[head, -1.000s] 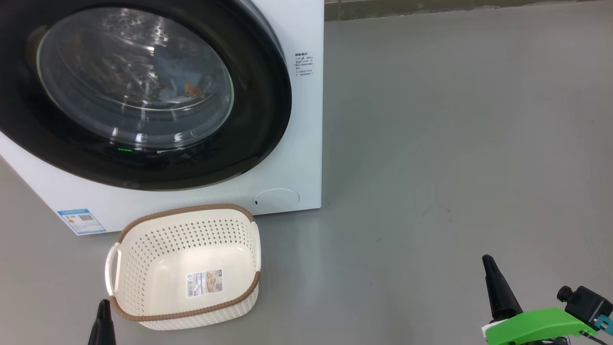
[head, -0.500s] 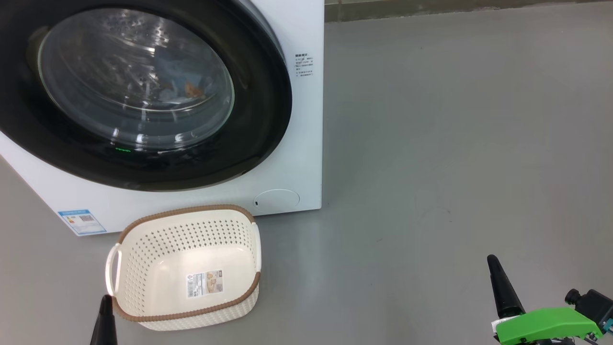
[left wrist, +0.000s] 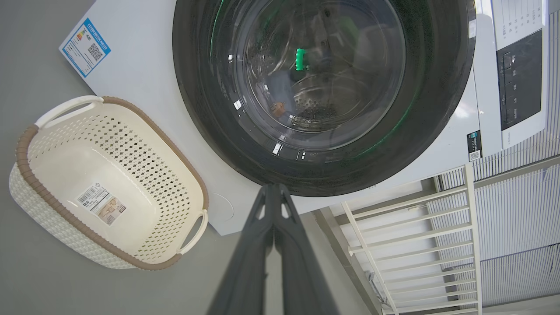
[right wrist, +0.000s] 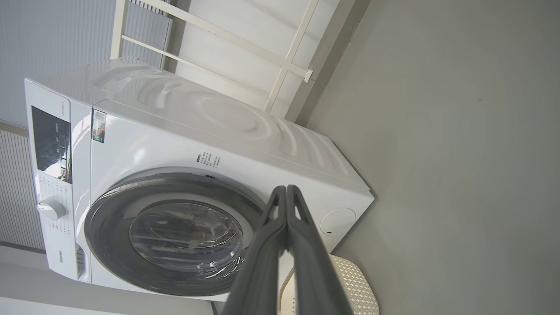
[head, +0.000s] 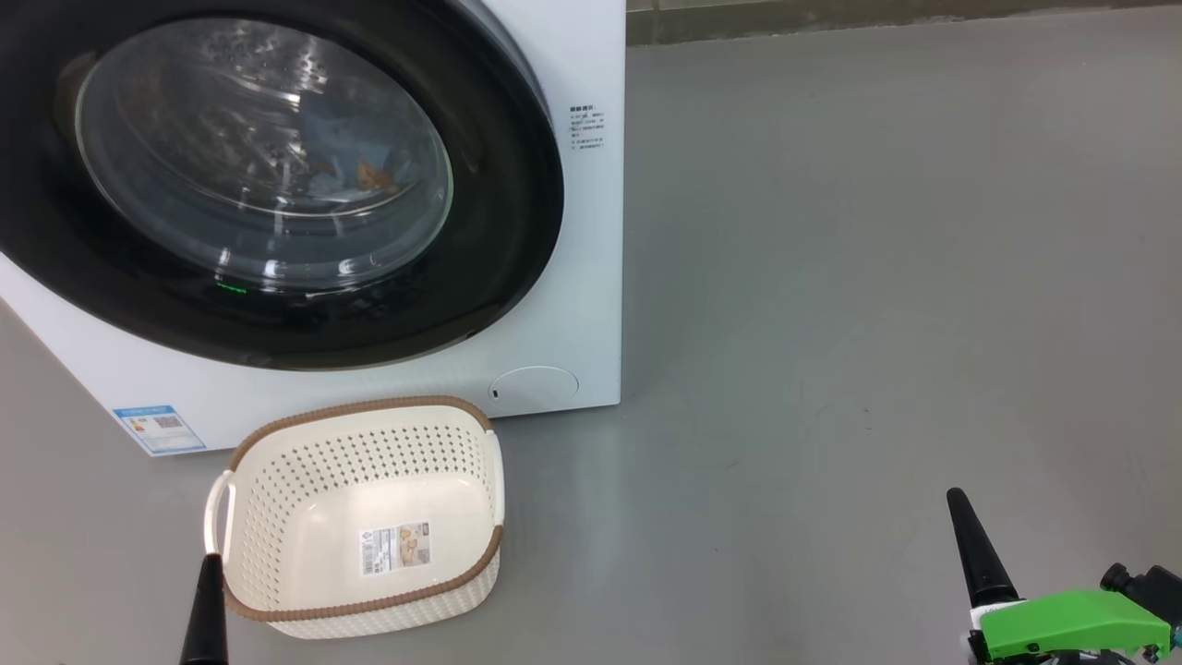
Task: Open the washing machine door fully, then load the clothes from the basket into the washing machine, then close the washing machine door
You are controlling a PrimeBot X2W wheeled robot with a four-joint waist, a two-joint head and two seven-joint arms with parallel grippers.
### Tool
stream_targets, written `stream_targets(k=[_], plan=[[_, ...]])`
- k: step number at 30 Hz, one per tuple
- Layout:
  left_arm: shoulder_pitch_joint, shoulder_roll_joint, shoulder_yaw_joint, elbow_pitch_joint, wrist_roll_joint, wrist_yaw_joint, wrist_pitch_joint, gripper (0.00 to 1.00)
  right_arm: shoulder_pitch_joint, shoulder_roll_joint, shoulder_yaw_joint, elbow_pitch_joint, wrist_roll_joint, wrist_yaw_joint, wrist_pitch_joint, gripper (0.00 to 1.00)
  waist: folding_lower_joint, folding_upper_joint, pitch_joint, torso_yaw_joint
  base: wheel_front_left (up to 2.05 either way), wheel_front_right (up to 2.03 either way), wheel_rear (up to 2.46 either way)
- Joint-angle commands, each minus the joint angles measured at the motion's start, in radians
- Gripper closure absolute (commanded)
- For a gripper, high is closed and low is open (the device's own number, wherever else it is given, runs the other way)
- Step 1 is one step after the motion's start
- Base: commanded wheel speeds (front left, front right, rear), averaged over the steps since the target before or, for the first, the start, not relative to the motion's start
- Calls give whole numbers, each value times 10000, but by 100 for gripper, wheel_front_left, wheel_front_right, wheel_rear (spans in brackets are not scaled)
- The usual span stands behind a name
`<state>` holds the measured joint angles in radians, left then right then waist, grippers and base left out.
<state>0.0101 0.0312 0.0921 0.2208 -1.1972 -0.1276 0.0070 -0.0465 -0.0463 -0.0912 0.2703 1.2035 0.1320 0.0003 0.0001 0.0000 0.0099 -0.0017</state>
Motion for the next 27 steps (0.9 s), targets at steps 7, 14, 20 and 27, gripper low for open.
stream_targets(k=[7, 14, 20, 27], plan=[[-577, 192, 201, -103, -946, -24, 234, 100, -479, -78, 55, -254, 947, -8, 259, 100, -1, 0, -13, 3, 0, 0, 0], [-728, 197, 200, -17, -1746, -26, 438, 100, -511, -78, -4, -255, 1736, -9, 468, 100, -1, 0, -27, 7, 0, 0, 0], [-857, 201, 199, 56, -2427, -27, 612, 100, -539, -78, -55, -256, 2409, -10, 647, 100, -1, 0, -39, 10, 0, 0, 0], [-1007, 206, 199, 142, -3223, -29, 815, 100, -572, -78, -114, -257, 3193, -12, 856, 100, -1, 0, -52, 13, 0, 0, 0]])
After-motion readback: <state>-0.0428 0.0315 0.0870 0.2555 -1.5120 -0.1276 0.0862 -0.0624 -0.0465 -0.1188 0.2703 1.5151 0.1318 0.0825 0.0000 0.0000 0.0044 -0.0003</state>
